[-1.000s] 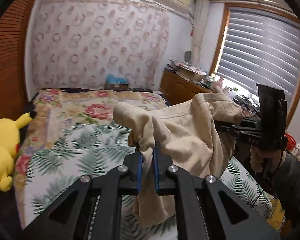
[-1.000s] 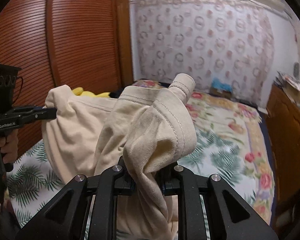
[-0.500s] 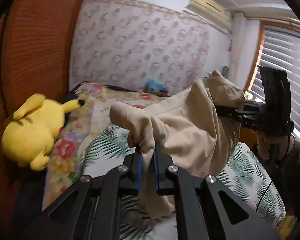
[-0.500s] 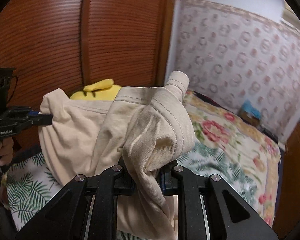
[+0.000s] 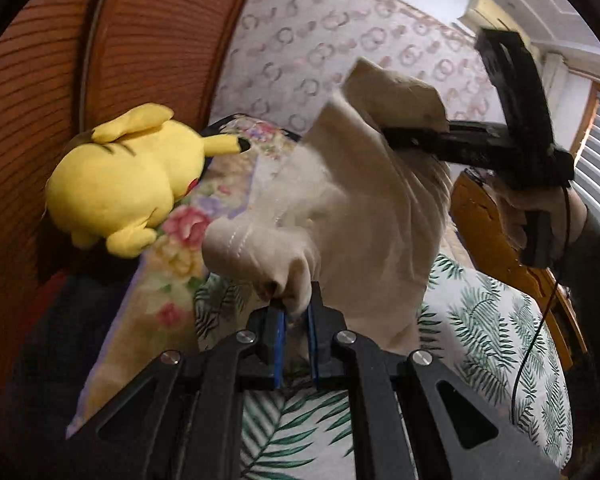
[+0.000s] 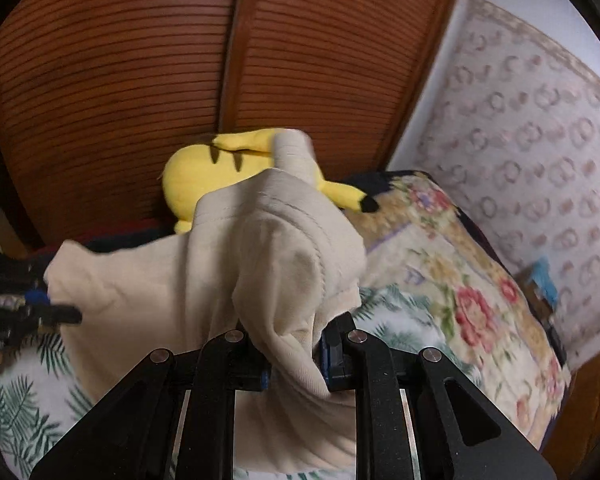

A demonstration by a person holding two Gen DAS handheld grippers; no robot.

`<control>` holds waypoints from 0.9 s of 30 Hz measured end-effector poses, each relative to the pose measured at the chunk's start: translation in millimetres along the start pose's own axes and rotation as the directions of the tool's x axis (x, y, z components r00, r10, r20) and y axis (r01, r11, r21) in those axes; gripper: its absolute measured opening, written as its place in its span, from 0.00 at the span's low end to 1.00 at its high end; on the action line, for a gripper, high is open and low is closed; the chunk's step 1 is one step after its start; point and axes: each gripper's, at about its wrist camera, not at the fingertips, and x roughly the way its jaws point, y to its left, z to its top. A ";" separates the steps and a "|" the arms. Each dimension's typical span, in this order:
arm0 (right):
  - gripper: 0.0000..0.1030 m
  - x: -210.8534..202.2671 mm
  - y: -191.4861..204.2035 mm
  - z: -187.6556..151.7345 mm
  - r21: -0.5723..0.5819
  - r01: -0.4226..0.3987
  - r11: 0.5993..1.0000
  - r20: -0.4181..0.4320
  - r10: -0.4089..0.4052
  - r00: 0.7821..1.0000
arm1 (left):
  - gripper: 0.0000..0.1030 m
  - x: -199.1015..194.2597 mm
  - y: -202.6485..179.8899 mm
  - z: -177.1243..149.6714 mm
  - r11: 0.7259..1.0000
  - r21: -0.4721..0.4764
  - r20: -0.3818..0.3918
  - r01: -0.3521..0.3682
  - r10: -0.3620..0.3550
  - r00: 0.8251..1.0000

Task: Fold small clothes
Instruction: 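Carry the shirt with both grippers beside the yellow plush toy and release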

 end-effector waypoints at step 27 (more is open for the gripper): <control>0.49 59.6 -37.5 -43.3 0.401 0.043 0.915 -0.050 -0.025 0.998 | 0.52 -25.2 -2.2 -5.8 0.979 0.122 0.028 -0.161 0.158 0.987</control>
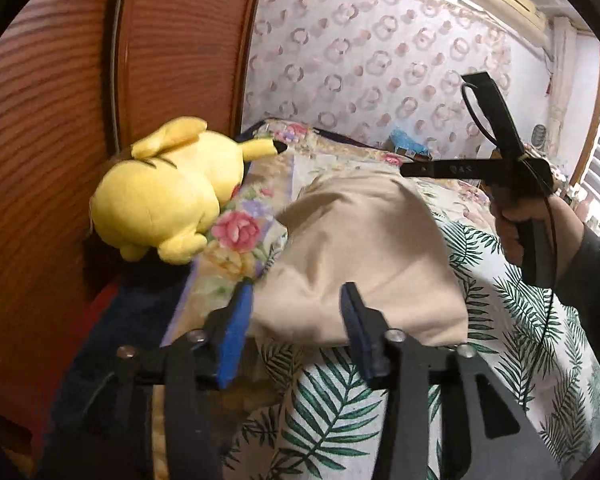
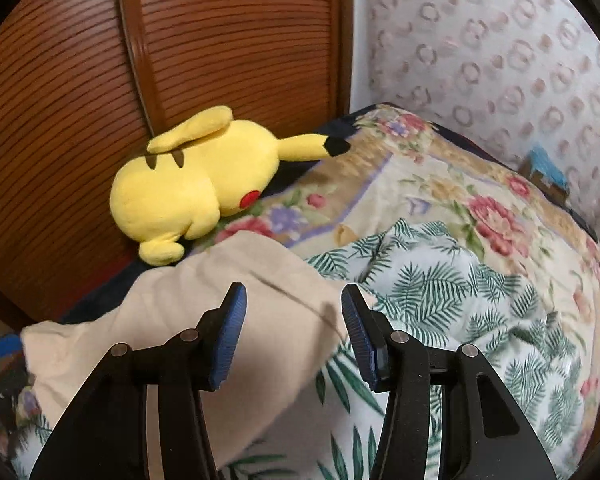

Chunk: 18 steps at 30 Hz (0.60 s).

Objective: Fold small clothes

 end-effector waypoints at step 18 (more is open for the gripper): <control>0.67 -189.7 20.1 -126.1 0.119 0.100 0.988 0.198 -0.122 0.973 | 0.58 -75.9 -84.7 7.5 0.986 0.161 0.113 0.042 -0.060 0.992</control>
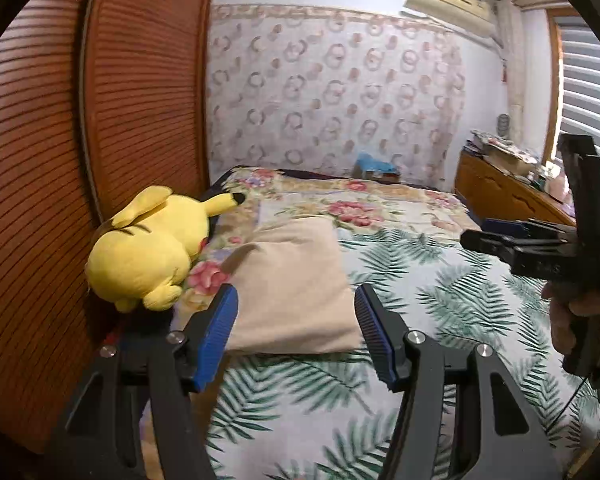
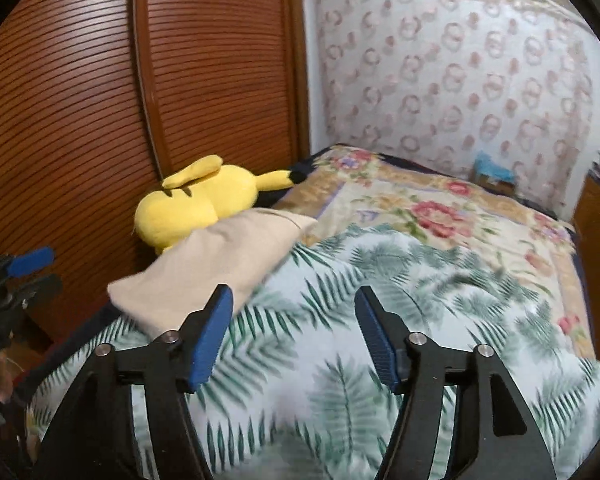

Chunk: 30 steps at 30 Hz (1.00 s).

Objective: Fold small clothes

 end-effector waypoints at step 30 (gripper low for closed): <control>0.73 -217.0 -31.8 -94.7 0.207 0.305 0.929 0.185 -0.344 0.921 | 0.60 -50.8 -120.3 12.9 0.985 0.107 0.043 0.131 -0.137 0.990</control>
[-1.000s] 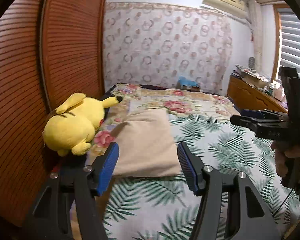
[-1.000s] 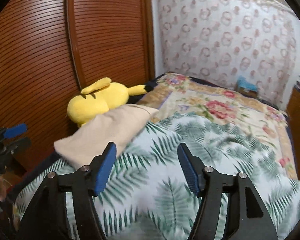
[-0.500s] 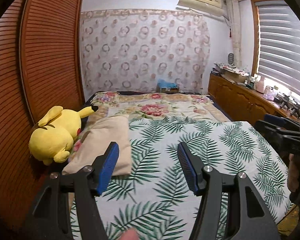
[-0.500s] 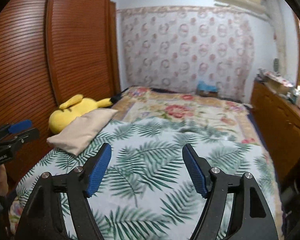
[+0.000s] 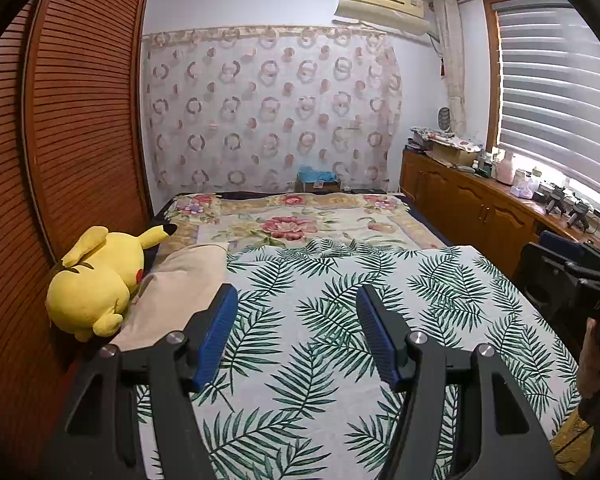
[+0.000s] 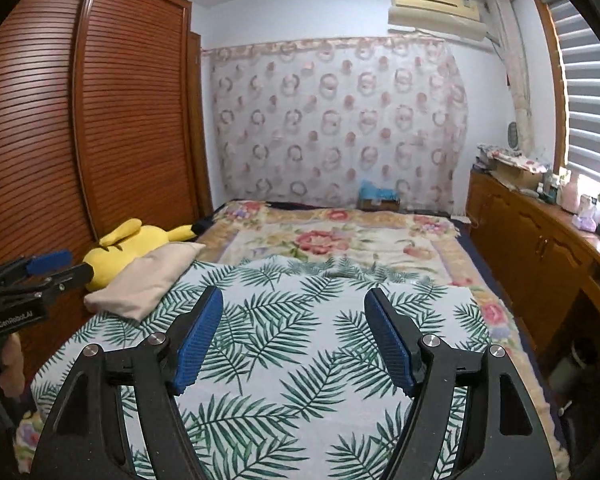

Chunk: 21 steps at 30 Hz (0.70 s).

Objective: Fold small clothes

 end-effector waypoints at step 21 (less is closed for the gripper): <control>0.73 2.3 -7.3 -4.4 0.028 0.023 0.999 -0.004 -0.023 1.000 | 0.60 -0.1 -3.9 -0.2 1.000 0.003 0.001 0.000 0.000 1.000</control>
